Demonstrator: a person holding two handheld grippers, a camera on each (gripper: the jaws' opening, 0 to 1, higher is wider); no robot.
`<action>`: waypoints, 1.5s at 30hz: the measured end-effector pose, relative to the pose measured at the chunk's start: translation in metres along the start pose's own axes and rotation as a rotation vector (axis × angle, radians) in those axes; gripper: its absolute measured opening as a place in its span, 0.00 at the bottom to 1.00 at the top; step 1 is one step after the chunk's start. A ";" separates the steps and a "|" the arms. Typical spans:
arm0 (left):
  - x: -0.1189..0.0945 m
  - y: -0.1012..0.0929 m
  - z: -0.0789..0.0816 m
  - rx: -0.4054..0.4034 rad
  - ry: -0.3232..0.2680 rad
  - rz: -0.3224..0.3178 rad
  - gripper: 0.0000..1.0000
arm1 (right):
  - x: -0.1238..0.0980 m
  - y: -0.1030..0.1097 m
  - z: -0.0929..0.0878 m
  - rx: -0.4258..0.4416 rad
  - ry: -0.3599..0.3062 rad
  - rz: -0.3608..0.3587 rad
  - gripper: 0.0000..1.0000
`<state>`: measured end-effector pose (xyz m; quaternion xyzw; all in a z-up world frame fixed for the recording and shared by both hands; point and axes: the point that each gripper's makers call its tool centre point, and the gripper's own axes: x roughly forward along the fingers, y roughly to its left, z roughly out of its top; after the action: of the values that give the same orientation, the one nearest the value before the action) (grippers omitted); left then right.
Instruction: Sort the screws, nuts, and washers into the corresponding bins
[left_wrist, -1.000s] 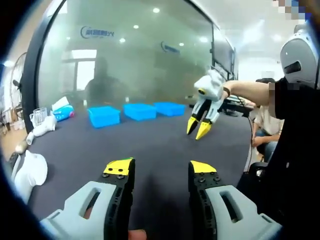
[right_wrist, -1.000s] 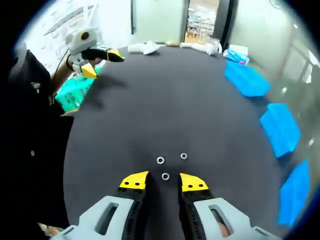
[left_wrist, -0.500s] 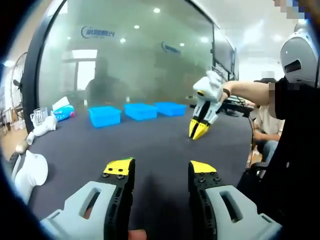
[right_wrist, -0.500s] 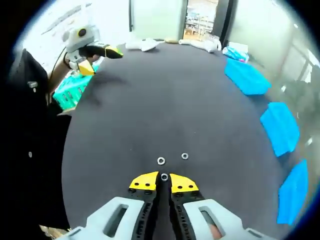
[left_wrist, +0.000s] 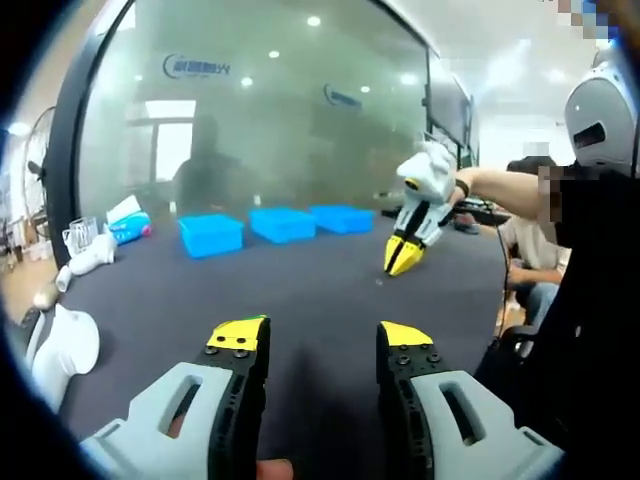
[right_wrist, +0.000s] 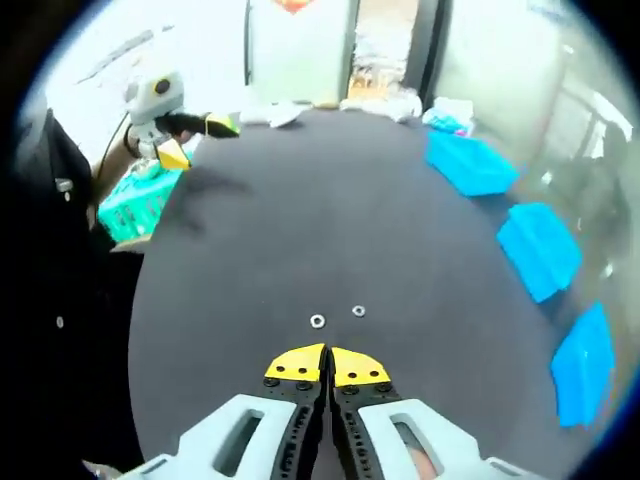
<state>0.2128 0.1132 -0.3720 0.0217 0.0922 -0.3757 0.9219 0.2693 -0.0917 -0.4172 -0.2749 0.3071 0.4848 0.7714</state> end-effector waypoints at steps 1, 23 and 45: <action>0.001 0.000 0.001 0.002 -0.001 -0.001 0.41 | -0.003 0.000 0.000 0.017 -0.011 -0.007 0.00; 0.014 -0.014 0.015 0.024 -0.001 -0.032 0.41 | -0.046 -0.001 -0.011 0.158 -0.234 -0.137 0.00; 0.012 -0.016 0.013 0.026 0.004 -0.045 0.41 | -0.039 0.004 -0.006 0.045 -0.184 -0.071 0.14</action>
<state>0.2119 0.0926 -0.3611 0.0322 0.0897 -0.3973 0.9127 0.2510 -0.1170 -0.3929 -0.2226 0.2359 0.4735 0.8189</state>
